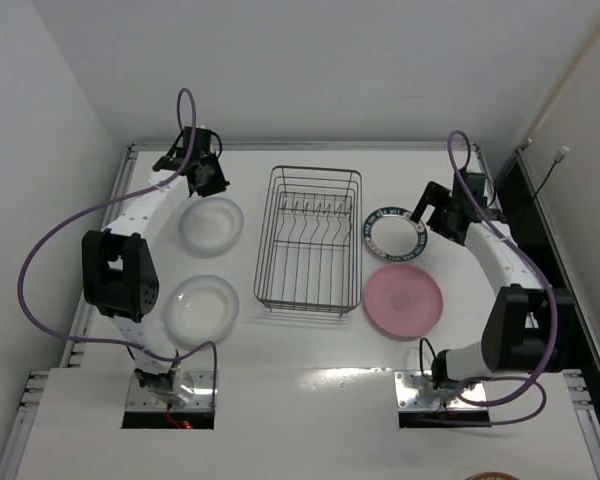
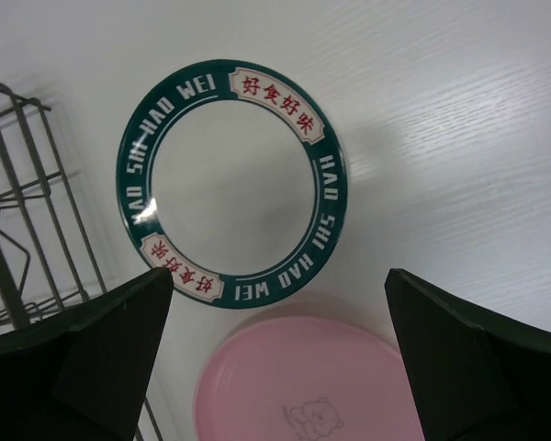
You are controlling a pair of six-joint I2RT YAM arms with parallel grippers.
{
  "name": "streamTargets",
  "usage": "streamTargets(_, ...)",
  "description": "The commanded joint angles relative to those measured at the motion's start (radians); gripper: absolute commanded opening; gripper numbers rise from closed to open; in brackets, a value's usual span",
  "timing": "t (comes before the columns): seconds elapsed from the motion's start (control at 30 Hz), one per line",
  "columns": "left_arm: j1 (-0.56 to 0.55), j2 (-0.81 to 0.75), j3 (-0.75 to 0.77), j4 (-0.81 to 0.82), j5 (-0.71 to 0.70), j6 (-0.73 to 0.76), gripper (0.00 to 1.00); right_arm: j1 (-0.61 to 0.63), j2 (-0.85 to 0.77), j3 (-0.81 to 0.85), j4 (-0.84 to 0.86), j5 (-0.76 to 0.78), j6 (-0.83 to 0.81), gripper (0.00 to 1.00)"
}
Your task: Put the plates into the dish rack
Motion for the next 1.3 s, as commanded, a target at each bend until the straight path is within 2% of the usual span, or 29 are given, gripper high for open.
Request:
streamTargets(0.0, -0.007, -0.032, 0.006, 0.044, 0.007, -0.005, 0.0, -0.045, -0.018, -0.03, 0.071, -0.009, -0.014, 1.0)
streamTargets(0.1, -0.007, -0.023, 0.006, 0.044, 0.017, -0.005, 0.0, -0.067, 0.048, -0.007, 0.051, -0.047, 0.01, 1.0)
streamTargets(0.17, -0.007, -0.023, 0.006, 0.044, 0.026, -0.005, 0.0, -0.09, 0.084, 0.039, -0.005, 0.013, 0.04, 1.0)
streamTargets(0.23, -0.007, -0.014, 0.006, 0.044, 0.037, -0.005, 0.0, -0.102, 0.125, 0.048, -0.006, 0.013, 0.049, 0.93)
streamTargets(0.37, -0.007, -0.013, 0.006, 0.044, 0.046, -0.005, 0.0, -0.121, 0.153, 0.021, 0.029, -0.007, 0.04, 0.9)
streamTargets(0.57, -0.007, -0.013, -0.003, 0.044, 0.064, -0.005, 0.0, -0.159, 0.245, 0.021, 0.065, -0.116, 0.018, 0.9)
streamTargets(0.67, -0.007, -0.003, -0.003, 0.044, 0.064, -0.005, 0.0, -0.159, 0.311, 0.021, 0.103, -0.241, 0.018, 0.9)
streamTargets(0.87, -0.007, -0.003, -0.003, 0.044, 0.084, -0.005, 0.0, -0.168, 0.413, 0.012, 0.183, -0.401, 0.018, 0.82)
streamTargets(1.0, -0.007, -0.003, -0.003, 0.044, 0.084, -0.005, 0.0, -0.177, 0.453, -0.007, 0.247, -0.495, 0.04, 0.71)
streamTargets(1.13, -0.007, -0.003, -0.003, 0.044, 0.093, -0.005, 0.0, -0.177, 0.472, -0.025, 0.283, -0.518, 0.063, 0.58)
streamTargets(1.2, -0.007, -0.003, -0.003, 0.035, 0.093, -0.005, 0.0, -0.188, 0.482, -0.034, 0.299, -0.541, 0.074, 0.46)
streamTargets(1.23, -0.007, -0.003, -0.003, 0.035, 0.093, -0.005, 0.0, -0.2, 0.493, -0.047, 0.313, -0.553, 0.086, 0.35)
streamTargets(1.27, -0.007, -0.003, -0.003, 0.035, 0.093, -0.005, 0.0, -0.211, 0.493, -0.059, 0.338, -0.564, 0.097, 0.07)
